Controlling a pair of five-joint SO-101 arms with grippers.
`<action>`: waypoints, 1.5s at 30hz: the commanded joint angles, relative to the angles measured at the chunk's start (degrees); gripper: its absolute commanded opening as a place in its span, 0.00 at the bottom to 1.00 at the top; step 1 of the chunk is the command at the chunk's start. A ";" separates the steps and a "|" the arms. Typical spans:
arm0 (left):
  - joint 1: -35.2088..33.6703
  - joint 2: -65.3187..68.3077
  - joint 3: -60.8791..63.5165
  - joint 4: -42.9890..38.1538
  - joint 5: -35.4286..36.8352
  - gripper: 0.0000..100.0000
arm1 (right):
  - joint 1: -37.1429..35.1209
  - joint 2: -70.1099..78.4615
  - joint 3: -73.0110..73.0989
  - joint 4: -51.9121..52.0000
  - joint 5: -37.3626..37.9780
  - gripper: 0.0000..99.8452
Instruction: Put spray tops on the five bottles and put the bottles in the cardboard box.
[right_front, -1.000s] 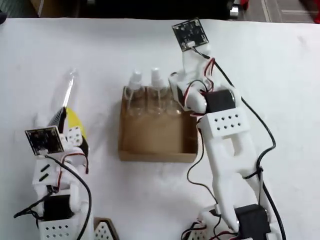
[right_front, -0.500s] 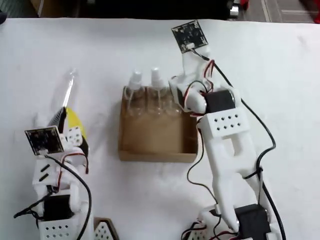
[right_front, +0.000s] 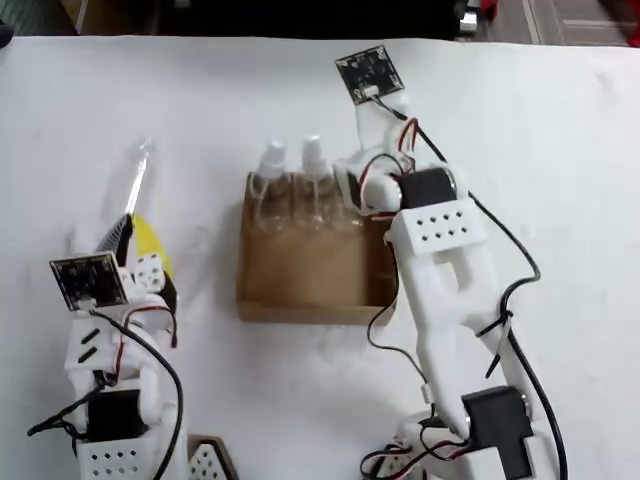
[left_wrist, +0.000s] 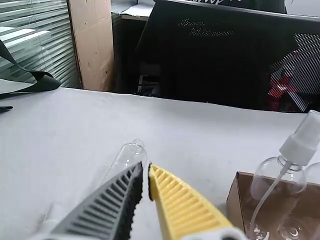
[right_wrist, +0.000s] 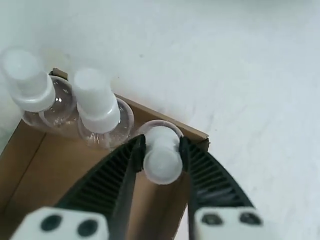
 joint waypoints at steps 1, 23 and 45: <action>0.84 -0.84 0.18 -1.85 -0.53 0.03 | -0.04 0.13 -1.76 0.13 -0.26 0.20; 0.84 -0.84 0.26 -1.85 -0.53 0.03 | -1.54 -19.03 -6.07 0.84 -0.26 0.22; 0.84 -0.84 0.26 -1.85 -0.53 0.03 | -1.54 -28.70 40.79 -13.67 4.48 0.02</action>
